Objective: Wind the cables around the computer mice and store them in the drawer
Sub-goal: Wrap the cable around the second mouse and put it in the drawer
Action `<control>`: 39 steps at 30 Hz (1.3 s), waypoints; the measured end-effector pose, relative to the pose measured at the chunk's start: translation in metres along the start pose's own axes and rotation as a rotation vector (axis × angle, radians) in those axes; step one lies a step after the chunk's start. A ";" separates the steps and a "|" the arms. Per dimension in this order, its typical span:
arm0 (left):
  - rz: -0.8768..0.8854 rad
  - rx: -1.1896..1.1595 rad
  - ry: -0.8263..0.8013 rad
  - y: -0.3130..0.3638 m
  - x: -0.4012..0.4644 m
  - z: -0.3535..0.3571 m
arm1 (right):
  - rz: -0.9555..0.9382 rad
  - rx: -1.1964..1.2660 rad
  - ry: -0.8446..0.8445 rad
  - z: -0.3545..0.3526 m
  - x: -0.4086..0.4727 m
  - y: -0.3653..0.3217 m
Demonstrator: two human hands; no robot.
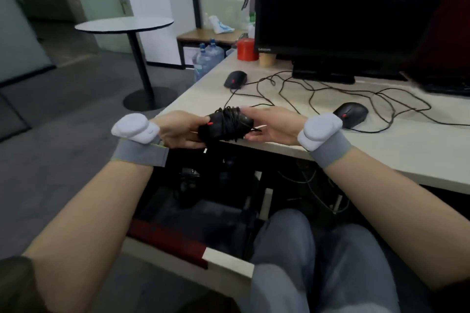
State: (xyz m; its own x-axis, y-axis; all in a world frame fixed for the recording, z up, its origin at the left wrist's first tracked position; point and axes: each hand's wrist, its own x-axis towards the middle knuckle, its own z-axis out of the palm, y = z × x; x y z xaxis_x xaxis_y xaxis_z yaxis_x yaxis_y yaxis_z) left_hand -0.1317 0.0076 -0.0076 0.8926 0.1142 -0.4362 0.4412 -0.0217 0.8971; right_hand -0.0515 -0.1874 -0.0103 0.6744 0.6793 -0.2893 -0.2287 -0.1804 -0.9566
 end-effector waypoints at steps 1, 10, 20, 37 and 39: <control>-0.035 0.027 -0.012 -0.008 -0.004 -0.006 | 0.041 -0.086 -0.004 0.009 0.005 0.003; -0.269 0.100 -0.004 -0.061 -0.010 -0.018 | 0.286 -0.349 -0.107 0.044 0.025 0.043; -0.319 0.193 -0.011 -0.087 0.003 -0.003 | 0.155 -1.009 -0.078 0.056 0.031 0.056; -0.368 0.326 0.011 -0.099 0.022 0.029 | 0.009 -1.456 -0.140 0.047 0.044 0.065; -0.389 0.387 0.019 -0.099 0.024 0.028 | 0.007 -1.465 -0.145 0.048 0.046 0.067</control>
State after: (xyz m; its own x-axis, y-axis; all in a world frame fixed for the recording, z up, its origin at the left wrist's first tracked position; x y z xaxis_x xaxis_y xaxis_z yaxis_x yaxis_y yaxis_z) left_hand -0.1510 -0.0155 -0.1085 0.6565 0.2042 -0.7262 0.7435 -0.3375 0.5773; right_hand -0.0690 -0.1341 -0.0859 0.5813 0.7232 -0.3730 0.7275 -0.6672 -0.1598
